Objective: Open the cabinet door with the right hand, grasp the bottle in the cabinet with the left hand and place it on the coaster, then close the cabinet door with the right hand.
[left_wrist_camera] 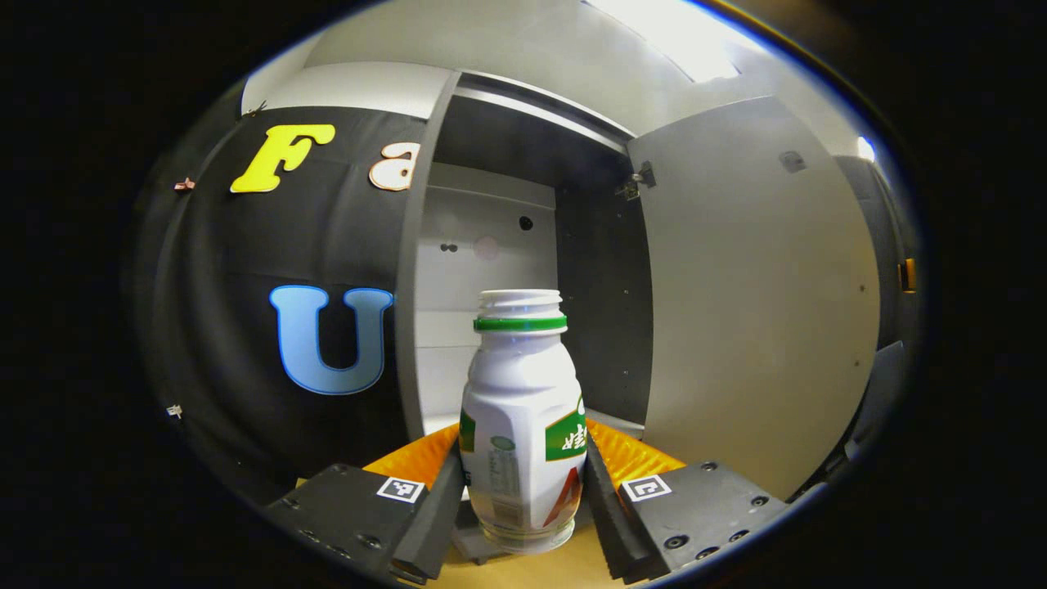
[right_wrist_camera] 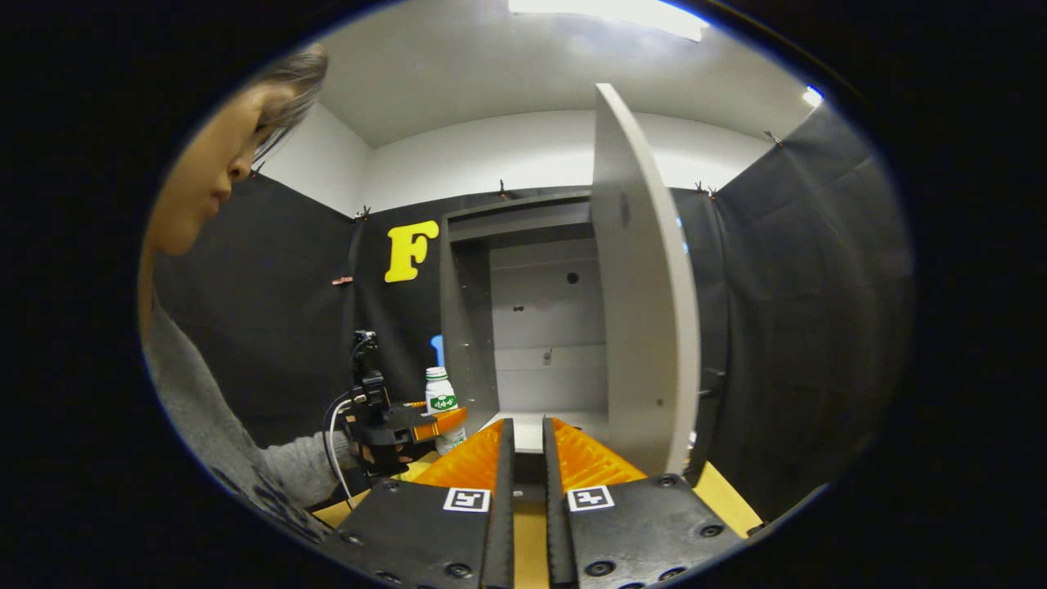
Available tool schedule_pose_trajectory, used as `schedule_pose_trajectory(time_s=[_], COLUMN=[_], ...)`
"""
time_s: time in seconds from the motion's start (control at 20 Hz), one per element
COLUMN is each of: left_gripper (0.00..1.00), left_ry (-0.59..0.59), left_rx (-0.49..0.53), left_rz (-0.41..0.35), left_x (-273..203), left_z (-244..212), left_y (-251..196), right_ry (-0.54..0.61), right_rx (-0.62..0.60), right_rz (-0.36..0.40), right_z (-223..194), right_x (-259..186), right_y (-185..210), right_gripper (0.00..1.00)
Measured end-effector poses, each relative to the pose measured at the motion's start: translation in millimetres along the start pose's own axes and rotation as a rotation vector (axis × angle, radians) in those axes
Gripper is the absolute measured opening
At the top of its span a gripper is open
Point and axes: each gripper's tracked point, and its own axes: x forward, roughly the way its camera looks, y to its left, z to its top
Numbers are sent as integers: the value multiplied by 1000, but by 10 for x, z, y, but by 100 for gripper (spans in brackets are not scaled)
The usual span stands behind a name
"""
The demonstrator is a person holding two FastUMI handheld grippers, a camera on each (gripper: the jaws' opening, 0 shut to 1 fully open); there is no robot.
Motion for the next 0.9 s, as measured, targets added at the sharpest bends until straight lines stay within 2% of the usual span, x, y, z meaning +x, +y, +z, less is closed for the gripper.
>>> schedule_pose_trajectory(time_s=[0.05, 0.1, 0.15, 0.2, 0.25, 0.3, 0.4, 0.45, 0.6, 0.65, 0.7, 0.9], left_gripper=[72, 72, 72, 73, 73, 73, 73, 73, 73, 73, 73, 73], left_ry=[3, 6, 9, 9, 11, 14, 14, 13, 20, 28, 35, 59], left_rx=[-7, -17, -31, -44, -52, -52, -25, -7, 3, -6, -21, -102], left_rz=[10, 20, 27, 42, 53, 66, 88, 92, 83, 76, 73, 73], left_x=[-174, -333, -472, -591, -700, -790, -1005, -1093, -1234, -1282, -1324, -1419], left_z=[-34, -63, -97, -125, -162, -219, -307, -364, -627, -762, -912, -1623], left_y=[39, 79, 106, 162, 197, 226, 242, 222, 161, 118, 84, -76], right_ry=[11, 23, 38, 54, 69, 77, 72, 61, -18, -41, -54, -48], right_rx=[-2, -13, -37, -57, -71, -77, -65, -62, -75, -82, -89, -113], right_rz=[13, 18, 12, 10, 7, 9, 24, 22, -9, -12, -11, 5], right_z=[-55, -142, -251, -366, -489, -580, -660, -715, -740, -773, -831, -1250], right_x=[106, 231, 379, 554, 694, 794, 985, 1068, 1289, 1357, 1417, 1613], right_y=[85, 149, 164, 202, 293, 367, 503, 519, 495, 489, 493, 525], right_gripper=[24, 27, 37, 62, 69, 84, 95, 99, 98, 94, 97, 97])
